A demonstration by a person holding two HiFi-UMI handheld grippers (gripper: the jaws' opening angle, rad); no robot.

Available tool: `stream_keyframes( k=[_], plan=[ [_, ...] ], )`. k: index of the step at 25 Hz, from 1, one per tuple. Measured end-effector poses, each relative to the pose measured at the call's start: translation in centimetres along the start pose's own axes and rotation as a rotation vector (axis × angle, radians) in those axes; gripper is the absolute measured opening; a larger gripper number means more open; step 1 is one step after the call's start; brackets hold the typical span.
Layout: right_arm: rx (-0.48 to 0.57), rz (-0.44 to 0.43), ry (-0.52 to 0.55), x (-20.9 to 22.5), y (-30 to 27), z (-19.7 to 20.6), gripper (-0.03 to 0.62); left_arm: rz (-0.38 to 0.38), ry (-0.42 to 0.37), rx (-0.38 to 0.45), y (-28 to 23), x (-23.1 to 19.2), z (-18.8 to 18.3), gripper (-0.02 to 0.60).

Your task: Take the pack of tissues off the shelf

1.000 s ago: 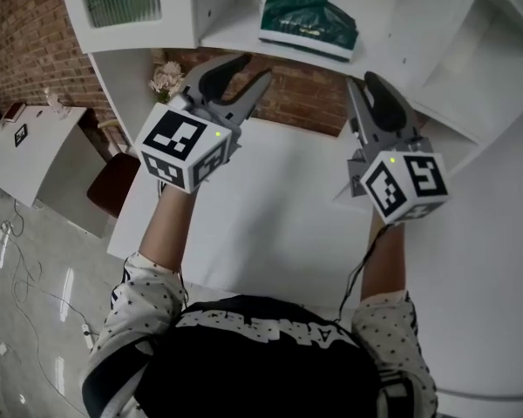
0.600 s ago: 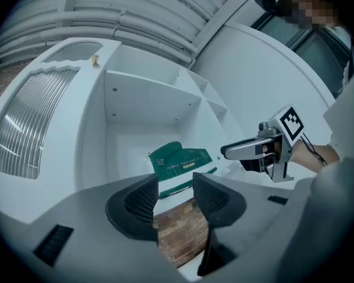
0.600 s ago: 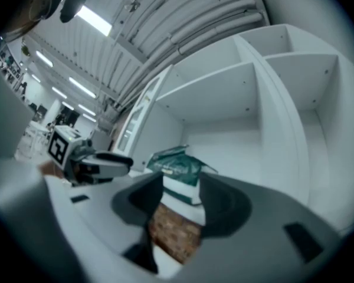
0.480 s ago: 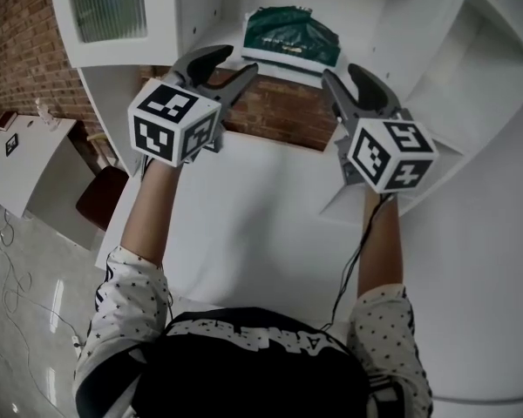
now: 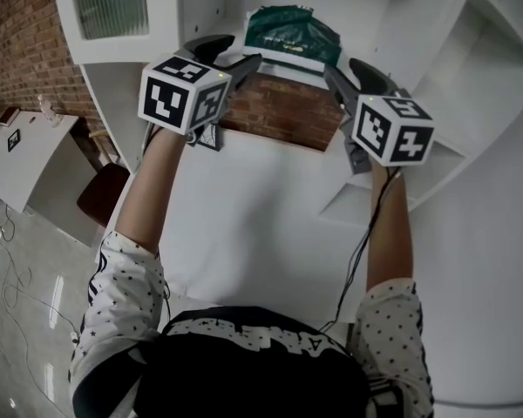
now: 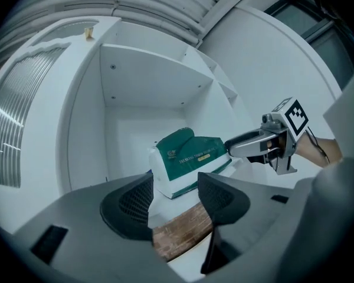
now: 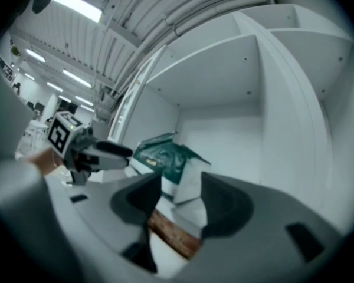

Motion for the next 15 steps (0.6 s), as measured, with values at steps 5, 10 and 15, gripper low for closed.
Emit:
stream_keyframes(
  k=[5,10,15],
  plan=[
    [-0.023,-0.015,-0.021,0.1,-1.2,-0.1,0.213,0.015,-0.012,-0.061,-1.2,0.0,0.2,0.256],
    [-0.051,-0.002,-0.001,0.1,-1.4,0.1,0.212,0.054,0.029,-0.077,-1.9,0.5,0.6,0.256],
    [-0.060,-0.022,-0.004,-0.4,-1.6,-0.1,0.176,0.064,0.044,-0.072,-2.2,0.4,0.6,0.255]
  ],
)
Point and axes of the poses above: the fingertips, and each gripper's own axes: y backward along the fingers, x to its right, z out of its underside, the point moved 2 cm from there along y, backward along the fingers, and after that the axes turned 4 degrees about y, right-handed, at the moved point
